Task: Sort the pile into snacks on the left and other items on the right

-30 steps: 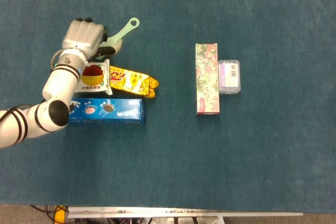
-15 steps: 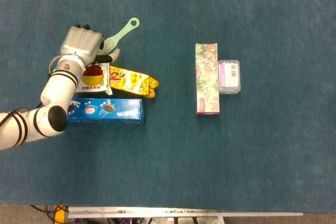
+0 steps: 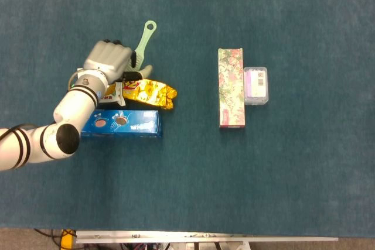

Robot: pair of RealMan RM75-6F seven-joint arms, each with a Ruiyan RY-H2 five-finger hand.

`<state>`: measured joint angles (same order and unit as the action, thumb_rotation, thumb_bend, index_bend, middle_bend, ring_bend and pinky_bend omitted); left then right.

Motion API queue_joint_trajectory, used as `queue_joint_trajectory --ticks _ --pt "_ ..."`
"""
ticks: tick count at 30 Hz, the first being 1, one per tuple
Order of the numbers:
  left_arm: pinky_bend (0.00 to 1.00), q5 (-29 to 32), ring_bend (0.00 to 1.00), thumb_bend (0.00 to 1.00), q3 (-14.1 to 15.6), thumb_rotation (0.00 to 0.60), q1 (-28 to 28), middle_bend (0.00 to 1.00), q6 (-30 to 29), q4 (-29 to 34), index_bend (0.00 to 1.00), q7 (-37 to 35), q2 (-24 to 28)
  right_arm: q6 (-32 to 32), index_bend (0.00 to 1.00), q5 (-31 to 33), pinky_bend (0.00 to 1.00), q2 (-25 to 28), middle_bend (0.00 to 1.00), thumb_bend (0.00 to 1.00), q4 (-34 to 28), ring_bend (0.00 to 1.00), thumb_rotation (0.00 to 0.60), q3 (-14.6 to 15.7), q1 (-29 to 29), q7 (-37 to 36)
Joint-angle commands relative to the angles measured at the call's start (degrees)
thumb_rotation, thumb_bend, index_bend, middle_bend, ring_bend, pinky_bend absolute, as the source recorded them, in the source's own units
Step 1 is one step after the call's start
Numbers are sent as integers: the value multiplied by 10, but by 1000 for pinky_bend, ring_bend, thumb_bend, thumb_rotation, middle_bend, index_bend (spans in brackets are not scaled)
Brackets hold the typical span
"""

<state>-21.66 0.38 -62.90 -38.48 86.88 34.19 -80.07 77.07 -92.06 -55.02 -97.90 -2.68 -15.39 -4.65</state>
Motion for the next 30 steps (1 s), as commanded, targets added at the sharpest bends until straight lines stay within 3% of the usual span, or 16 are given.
queue_joint_trajectory --ticks 1,6,11,18,30 --pt "145 -31 123 286 -19 0 4 281 13 39 327 -37 21 1 476 0 466 0 421 10 0 350 600 0 0 0" --pt "145 -76 123 286 -33 0 13 280 22 71 327 -76 40 1 476 1 466 -2 421 10 1 351 600 -1 1 0" --pt "144 -93 109 286 -12 0 12 235 7 55 287 -71 39 3 476 1 466 -2 421 9 2 350 600 -1 2 -1" --pt "74 -29 2 264 49 0 -16 29 -13 15 147 -14 28 3 476 1 466 -2 421 10 4 350 600 0 3 -2" --pt "70 -7 0 260 75 0 -41 11 -13 10 168 14 6 3 476 2 466 -1 421 10 3 350 600 -1 4 -3"
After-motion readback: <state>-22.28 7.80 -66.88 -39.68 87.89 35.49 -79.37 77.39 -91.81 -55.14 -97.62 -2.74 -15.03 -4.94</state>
